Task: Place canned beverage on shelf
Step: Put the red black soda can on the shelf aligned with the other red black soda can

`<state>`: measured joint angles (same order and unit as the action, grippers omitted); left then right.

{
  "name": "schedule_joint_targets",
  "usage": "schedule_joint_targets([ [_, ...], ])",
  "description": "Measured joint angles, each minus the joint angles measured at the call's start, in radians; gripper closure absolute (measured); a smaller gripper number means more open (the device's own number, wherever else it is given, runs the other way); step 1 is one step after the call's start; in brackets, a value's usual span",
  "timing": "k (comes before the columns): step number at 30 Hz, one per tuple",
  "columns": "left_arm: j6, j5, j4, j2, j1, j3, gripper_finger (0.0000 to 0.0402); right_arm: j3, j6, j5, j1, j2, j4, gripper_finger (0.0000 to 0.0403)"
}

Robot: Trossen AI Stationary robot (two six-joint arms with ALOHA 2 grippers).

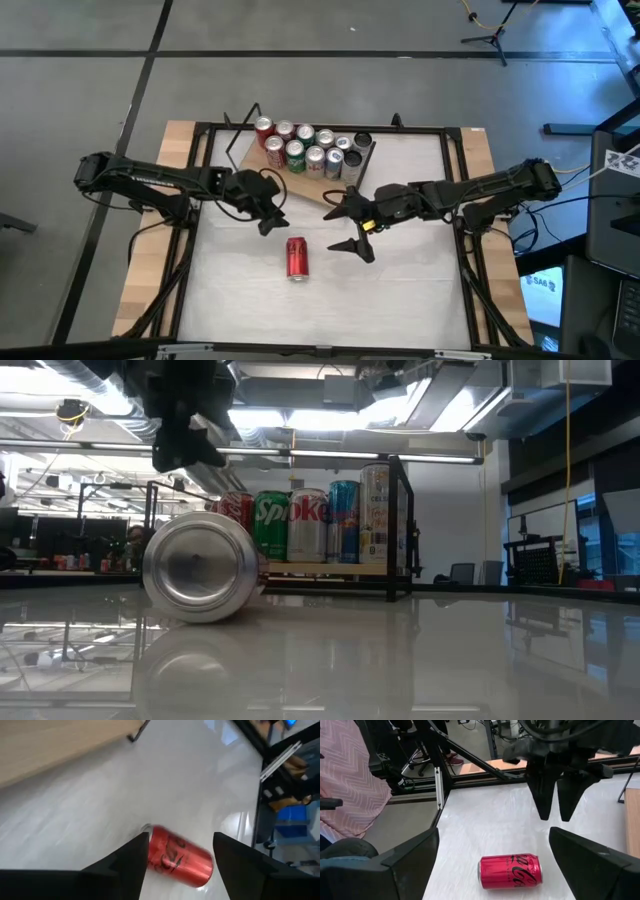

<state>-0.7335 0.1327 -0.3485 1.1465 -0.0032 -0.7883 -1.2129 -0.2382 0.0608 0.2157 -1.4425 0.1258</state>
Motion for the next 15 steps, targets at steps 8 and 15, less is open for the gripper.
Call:
schedule_joint_targets([
  [8, -0.286, -0.131, 0.050, 0.031, -0.018, 0.000, 0.0190, 0.000, 0.000, 0.002, 0.000, 0.000, 0.006, 0.0031],
  [15, -0.468, -0.112, 0.047, 0.045, -0.036, 0.000, 0.0191, 0.000, 0.000, 0.002, 0.000, 0.000, 0.006, 0.0031],
])
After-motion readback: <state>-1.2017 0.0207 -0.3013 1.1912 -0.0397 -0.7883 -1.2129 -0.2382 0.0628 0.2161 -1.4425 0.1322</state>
